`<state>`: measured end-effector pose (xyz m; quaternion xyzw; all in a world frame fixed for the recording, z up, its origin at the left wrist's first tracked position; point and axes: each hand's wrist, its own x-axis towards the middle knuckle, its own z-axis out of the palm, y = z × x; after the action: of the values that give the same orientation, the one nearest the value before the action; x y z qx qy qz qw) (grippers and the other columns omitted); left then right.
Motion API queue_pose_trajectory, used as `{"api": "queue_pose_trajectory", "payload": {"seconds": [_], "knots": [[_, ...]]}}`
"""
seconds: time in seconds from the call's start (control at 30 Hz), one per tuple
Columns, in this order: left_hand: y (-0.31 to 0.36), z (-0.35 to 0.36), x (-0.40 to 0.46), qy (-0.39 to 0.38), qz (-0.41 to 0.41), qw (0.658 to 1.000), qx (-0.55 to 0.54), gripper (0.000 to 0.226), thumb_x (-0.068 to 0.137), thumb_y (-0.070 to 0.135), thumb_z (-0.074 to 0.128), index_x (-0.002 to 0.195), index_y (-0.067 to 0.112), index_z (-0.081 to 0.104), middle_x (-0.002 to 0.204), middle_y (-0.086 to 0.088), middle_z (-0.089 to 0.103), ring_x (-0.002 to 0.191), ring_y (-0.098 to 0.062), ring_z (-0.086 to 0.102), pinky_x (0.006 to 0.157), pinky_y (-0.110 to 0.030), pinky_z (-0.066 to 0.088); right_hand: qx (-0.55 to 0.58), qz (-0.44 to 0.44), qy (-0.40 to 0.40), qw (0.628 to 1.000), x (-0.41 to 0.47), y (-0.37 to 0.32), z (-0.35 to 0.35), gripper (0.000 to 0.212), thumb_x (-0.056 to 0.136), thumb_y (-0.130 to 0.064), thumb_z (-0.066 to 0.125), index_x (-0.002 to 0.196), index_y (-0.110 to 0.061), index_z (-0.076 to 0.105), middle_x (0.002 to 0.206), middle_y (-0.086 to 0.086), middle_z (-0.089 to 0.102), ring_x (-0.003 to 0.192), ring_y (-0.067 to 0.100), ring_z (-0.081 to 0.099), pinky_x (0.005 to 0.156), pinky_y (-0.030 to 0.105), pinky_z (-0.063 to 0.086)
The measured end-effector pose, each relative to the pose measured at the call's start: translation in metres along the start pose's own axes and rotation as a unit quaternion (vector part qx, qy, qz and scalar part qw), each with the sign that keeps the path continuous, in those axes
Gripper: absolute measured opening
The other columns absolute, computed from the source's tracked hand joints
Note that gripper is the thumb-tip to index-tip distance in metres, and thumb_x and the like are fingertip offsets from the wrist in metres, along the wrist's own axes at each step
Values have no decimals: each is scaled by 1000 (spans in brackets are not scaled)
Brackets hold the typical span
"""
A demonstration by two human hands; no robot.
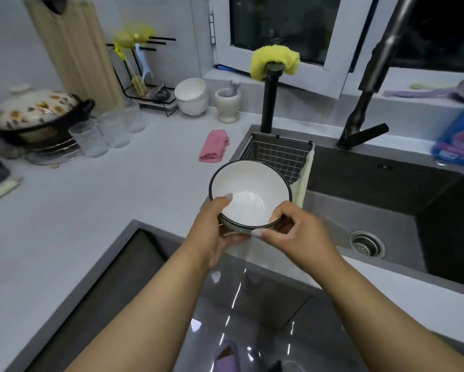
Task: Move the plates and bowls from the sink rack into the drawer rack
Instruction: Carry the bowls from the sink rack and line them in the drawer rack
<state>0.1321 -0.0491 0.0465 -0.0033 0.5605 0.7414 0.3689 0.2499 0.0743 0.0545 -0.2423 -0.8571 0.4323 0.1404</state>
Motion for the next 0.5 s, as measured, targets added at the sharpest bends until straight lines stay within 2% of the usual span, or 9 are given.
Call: {"api": "queue_pose_trajectory", "payload": {"seconds": [0.07,0.1,0.13,0.2,0.27,0.33,0.4,0.5], "knots": [[-6,-2,-25,23,10,999,-28,32,91,29,51,117,10,55,116,-18,63,104,-35,63,85,-53,54,67,-19,-25,997,-15,-3,-2,21,77,-53,64,82,-33,61,77,-6,65,72,13,64,68,32,57],[-9,-3,-38,32,13,998,-45,28,92,29,50,112,10,57,113,-17,63,104,-35,62,87,-54,53,100,-26,-37,994,-23,-5,-4,12,82,-51,60,89,-41,62,80,-4,66,72,13,65,68,30,59],[-13,-3,-51,42,18,997,-63,25,92,28,49,108,11,57,111,-17,64,104,-35,62,87,-55,52,129,-28,-47,990,-31,-7,-4,13,86,-45,59,99,-48,58,84,1,66,71,13,66,65,25,58],[-21,-5,-77,64,26,993,-97,23,91,27,49,107,11,57,110,-17,64,103,-36,62,83,-53,54,175,-24,-63,982,-45,-10,-4,38,90,-36,59,123,-48,45,86,9,65,71,13,66,63,21,57],[-30,-10,-102,85,29,988,-128,25,90,28,50,109,12,58,112,-17,64,104,-37,62,78,-52,55,212,-2,-81,974,-58,-14,-1,53,90,-35,60,136,-39,35,89,8,63,75,14,65,68,29,58],[-39,-18,-124,100,29,982,-157,27,90,30,51,110,13,58,114,-17,64,104,-39,62,78,-52,55,251,40,-121,960,-68,-18,3,59,86,-44,60,138,-28,37,97,7,60,83,16,63,78,36,58],[-44,-27,-145,112,34,978,-170,28,90,33,49,108,15,59,113,-17,64,103,-39,63,76,-48,55,303,85,-177,933,-80,-26,9,70,74,-57,59,133,-22,44,100,6,62,87,19,64,84,39,55],[-51,-41,-175,133,46,973,-183,32,90,37,46,109,15,59,109,-16,66,98,-37,64,75,-46,55,369,106,-244,891,-103,-39,22,61,67,-57,59,115,-19,55,96,10,68,86,24,67,88,44,52]]}}
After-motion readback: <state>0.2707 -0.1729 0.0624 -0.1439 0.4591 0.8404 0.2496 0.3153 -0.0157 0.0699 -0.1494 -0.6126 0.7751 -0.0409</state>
